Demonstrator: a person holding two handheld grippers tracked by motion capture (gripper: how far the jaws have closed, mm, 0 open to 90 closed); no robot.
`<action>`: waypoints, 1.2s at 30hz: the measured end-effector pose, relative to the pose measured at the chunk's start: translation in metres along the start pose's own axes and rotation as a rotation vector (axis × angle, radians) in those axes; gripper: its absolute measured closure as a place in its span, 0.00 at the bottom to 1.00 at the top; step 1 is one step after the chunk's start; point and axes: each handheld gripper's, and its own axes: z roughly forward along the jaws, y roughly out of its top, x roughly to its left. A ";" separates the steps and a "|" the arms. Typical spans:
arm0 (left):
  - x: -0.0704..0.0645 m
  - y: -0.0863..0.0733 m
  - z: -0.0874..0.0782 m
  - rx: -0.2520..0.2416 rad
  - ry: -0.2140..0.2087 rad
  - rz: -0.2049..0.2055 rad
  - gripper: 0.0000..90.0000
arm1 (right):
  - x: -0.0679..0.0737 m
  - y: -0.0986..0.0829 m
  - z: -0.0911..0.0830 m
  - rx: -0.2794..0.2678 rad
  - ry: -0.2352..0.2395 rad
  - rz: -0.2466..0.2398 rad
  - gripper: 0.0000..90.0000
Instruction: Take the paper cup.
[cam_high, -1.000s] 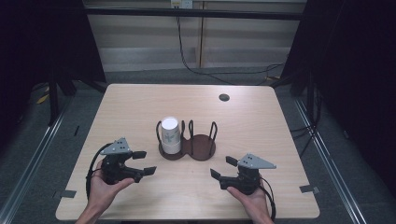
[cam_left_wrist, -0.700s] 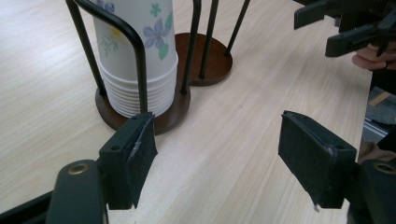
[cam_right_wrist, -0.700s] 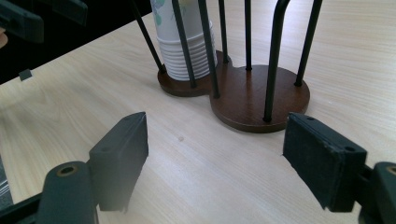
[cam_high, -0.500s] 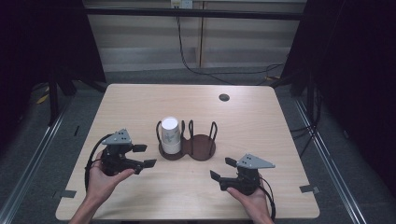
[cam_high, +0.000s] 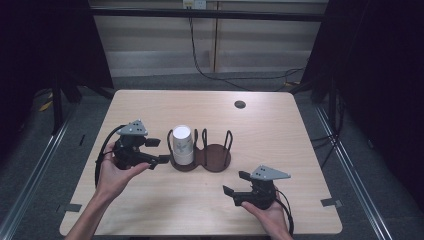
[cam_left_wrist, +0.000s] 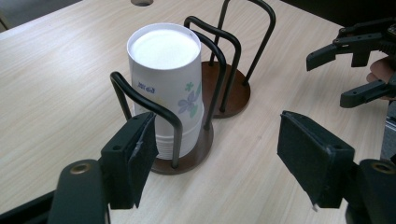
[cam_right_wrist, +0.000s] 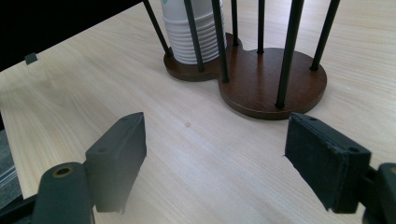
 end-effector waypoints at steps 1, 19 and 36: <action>0.002 0.004 0.000 -0.003 0.001 -0.005 0.31 | 0.000 0.000 0.000 0.001 0.001 -0.003 0.22; 0.013 0.040 0.016 0.129 0.002 0.027 0.31 | -0.001 0.000 0.000 0.013 0.024 -0.009 0.20; 0.017 0.079 0.032 0.239 0.032 0.074 0.39 | 0.000 -0.001 -0.001 0.015 0.043 -0.017 0.19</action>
